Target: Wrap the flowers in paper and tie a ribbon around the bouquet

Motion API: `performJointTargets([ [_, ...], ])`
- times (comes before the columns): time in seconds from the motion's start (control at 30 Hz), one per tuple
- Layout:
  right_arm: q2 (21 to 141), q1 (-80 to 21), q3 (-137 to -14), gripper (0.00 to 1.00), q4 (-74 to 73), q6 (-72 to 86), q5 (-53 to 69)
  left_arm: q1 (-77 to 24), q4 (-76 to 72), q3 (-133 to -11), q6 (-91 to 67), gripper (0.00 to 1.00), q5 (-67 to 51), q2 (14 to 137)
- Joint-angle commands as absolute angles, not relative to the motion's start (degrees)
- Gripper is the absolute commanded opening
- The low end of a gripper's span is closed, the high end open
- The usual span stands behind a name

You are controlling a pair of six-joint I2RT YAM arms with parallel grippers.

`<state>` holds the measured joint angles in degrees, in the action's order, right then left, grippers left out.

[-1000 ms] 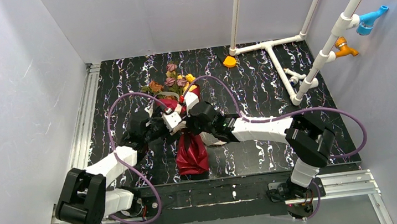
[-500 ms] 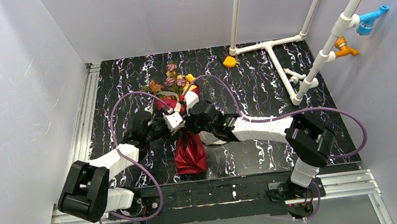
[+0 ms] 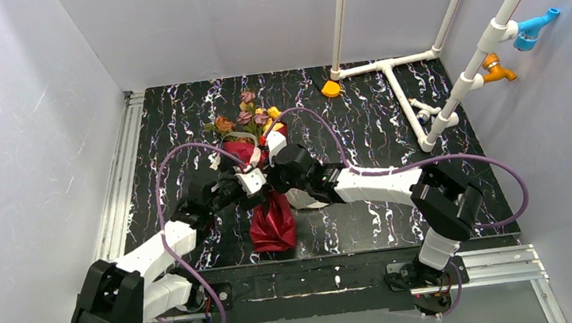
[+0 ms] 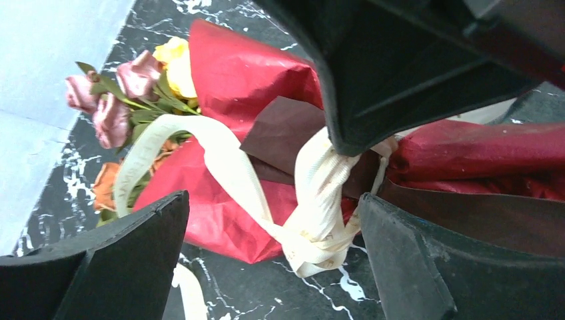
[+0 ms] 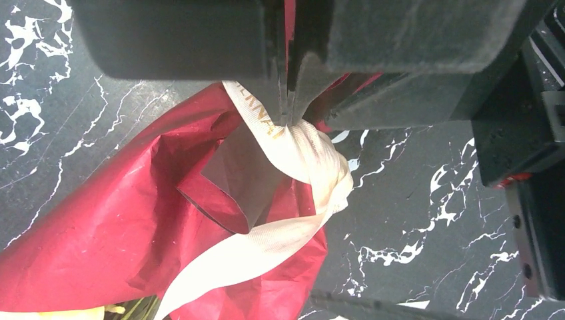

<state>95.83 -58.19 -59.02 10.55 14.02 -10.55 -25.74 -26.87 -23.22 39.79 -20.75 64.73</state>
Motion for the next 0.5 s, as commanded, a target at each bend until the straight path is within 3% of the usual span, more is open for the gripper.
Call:
performJointTargets([
  [0.0, 95.9, -58.3, -60.8, 0.01, 13.8, 14.4, -9.9, -26.4, -27.5, -22.2, 42.1, 0.96, -17.6, 61.4],
  [0.13, 96.0, -58.2, -60.9, 0.01, 13.8, 14.5, -9.7, -27.1, -27.5, -22.8, 41.8, 0.86, -19.2, 64.3],
  [0.47, 95.7, -58.1, -60.4, 0.01, 13.9, 14.7, -9.6, -27.3, -27.6, -25.5, 40.1, 0.75, -22.1, 71.4],
])
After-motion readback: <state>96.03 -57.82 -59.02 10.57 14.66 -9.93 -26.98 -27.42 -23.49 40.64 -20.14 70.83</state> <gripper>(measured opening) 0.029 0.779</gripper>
